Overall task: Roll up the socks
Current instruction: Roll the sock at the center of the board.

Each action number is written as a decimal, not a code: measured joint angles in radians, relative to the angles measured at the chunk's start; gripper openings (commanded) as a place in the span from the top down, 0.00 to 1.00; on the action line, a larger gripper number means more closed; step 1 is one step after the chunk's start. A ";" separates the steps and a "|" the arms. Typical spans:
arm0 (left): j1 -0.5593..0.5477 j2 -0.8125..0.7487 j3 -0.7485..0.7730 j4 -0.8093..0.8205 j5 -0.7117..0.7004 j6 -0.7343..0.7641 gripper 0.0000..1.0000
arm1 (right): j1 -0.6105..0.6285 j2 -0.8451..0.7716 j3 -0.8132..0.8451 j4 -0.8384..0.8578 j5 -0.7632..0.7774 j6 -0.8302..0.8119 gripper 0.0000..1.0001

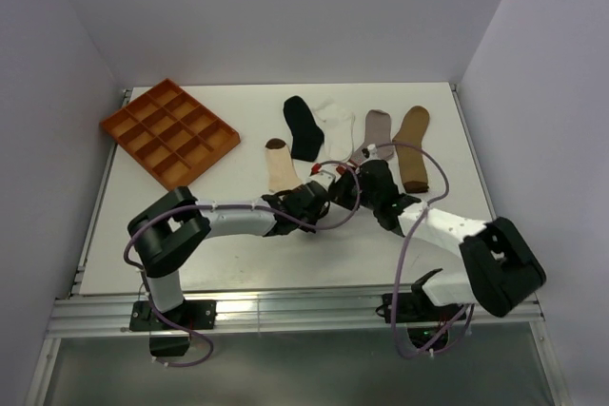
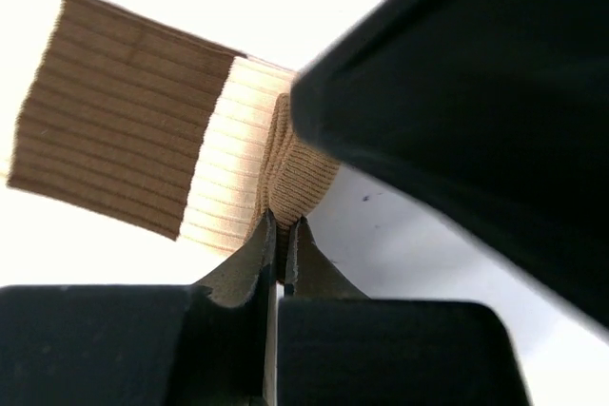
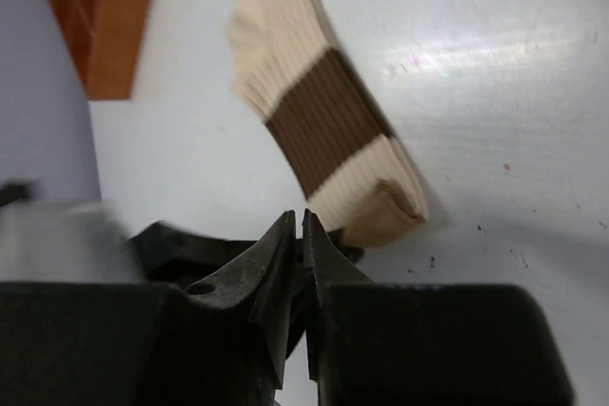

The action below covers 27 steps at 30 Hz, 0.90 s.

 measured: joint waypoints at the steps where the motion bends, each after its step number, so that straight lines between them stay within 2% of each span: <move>1: 0.016 -0.005 -0.003 0.006 0.039 -0.004 1.00 | 0.000 -0.036 0.000 -0.003 0.016 -0.009 0.84; 7: 0.130 -0.018 -0.029 0.056 0.325 -0.053 1.00 | 0.000 -0.176 0.000 -0.036 0.111 -0.068 0.82; 13: 0.240 0.001 -0.060 0.114 0.626 -0.142 1.00 | 0.000 -0.174 -0.028 -0.059 0.132 -0.088 0.80; 19: 0.347 0.038 -0.136 0.245 0.883 -0.271 1.00 | 0.010 -0.136 -0.054 -0.076 0.137 -0.088 0.80; 27: 0.418 0.074 -0.161 0.298 1.011 -0.366 1.00 | 0.049 -0.095 -0.054 -0.084 0.137 -0.084 0.74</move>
